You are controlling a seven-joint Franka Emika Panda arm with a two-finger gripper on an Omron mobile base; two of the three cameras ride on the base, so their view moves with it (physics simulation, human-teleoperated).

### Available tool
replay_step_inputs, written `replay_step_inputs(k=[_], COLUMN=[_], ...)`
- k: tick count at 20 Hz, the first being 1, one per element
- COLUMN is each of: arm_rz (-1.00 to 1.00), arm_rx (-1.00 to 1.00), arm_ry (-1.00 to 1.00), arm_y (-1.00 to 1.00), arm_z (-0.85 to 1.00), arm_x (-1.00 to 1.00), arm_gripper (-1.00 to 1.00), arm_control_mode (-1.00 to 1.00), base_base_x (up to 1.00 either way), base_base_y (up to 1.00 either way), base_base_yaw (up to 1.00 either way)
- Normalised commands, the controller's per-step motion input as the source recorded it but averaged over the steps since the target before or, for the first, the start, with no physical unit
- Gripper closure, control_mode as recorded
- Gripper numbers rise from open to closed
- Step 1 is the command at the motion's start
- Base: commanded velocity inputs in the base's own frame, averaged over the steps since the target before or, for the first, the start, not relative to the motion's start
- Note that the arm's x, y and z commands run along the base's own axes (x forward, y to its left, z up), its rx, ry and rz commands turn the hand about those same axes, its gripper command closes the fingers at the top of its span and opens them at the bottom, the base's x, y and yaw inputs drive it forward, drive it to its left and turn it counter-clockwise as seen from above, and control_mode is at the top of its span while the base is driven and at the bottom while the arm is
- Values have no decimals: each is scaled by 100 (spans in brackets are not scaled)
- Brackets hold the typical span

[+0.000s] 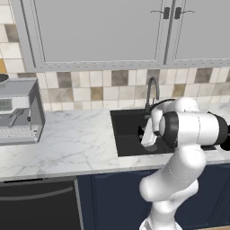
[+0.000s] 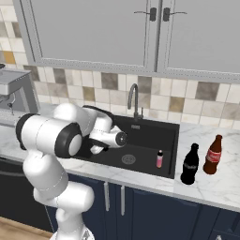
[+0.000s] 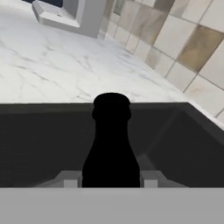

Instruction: Place the large bottle from the dining counter next to the other large bottle outside the sink, and place the small bottle from the dining counter next to the other small bottle inside the sink.

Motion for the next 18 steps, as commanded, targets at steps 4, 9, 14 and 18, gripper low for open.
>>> replay_step_inputs(k=[4, 9, 14, 18], arm_rz=[9, 8, 8, 9], arm_rx=[-5, -1, 3, 17], arm_ry=[-1, 0, -6, -7], arm_y=[0, 0, 0, -4], arm_z=[-1, -13, -15, -16], arm_x=[1, 7, 5, 6], arm_gripper=[100, 100, 100, 100], arm_control_mode=[-100, -100, -100, -100], base_base_x=[0, 0, 0, 0], base_base_y=[0, 0, 0, 0], base_base_yaw=[0, 0, 0, 0])
